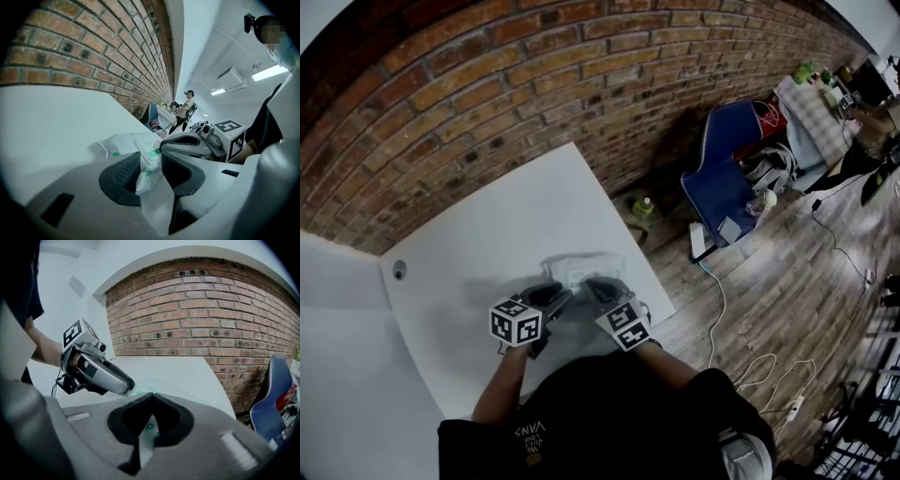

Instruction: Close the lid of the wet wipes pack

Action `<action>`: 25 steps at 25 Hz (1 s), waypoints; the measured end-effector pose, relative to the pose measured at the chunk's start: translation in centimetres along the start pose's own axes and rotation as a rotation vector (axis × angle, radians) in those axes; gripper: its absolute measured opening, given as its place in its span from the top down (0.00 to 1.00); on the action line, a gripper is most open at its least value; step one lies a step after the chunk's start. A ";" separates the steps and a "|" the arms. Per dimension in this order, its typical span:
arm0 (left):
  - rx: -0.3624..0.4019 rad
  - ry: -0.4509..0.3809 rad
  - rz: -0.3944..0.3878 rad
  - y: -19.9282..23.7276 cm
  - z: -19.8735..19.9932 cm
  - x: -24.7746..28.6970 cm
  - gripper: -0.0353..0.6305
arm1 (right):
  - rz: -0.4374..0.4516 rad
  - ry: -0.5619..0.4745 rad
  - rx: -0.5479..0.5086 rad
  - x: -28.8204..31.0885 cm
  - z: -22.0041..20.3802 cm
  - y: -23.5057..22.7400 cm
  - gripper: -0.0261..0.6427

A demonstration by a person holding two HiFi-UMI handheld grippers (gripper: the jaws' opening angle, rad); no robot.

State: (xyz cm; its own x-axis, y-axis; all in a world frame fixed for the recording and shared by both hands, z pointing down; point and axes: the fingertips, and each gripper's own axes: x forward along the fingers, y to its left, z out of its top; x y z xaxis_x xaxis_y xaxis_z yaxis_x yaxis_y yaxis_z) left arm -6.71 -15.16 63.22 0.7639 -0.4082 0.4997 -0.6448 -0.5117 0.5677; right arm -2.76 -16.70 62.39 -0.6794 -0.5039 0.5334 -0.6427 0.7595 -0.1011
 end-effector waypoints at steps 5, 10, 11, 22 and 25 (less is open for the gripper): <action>-0.001 -0.016 0.006 -0.1 -0.3 -0.3 0.72 | -0.014 0.028 -0.026 0.2 -0.4 0.1 0.96; 0.010 -0.029 0.011 0.4 -0.5 -0.6 0.72 | -0.032 0.055 -0.056 0.8 -0.6 0.2 0.96; 0.011 -0.032 0.012 0.5 -0.6 -0.6 0.72 | -0.037 0.064 -0.067 0.9 -0.7 0.1 0.96; 0.009 -0.041 0.003 0.3 -0.7 -0.8 0.72 | -0.072 0.142 -0.141 1.0 -0.9 0.2 0.96; 0.008 -0.045 0.003 0.3 -0.7 -1.0 0.72 | -0.074 0.141 -0.137 1.1 -0.9 0.1 0.96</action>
State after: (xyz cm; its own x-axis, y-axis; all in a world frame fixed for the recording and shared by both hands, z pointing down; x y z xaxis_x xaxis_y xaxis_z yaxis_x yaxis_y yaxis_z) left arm -7.66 -14.44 63.35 0.7623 -0.4430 0.4718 -0.6472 -0.5164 0.5608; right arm -3.27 -16.78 63.67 -0.5699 -0.5047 0.6485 -0.6279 0.7765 0.0524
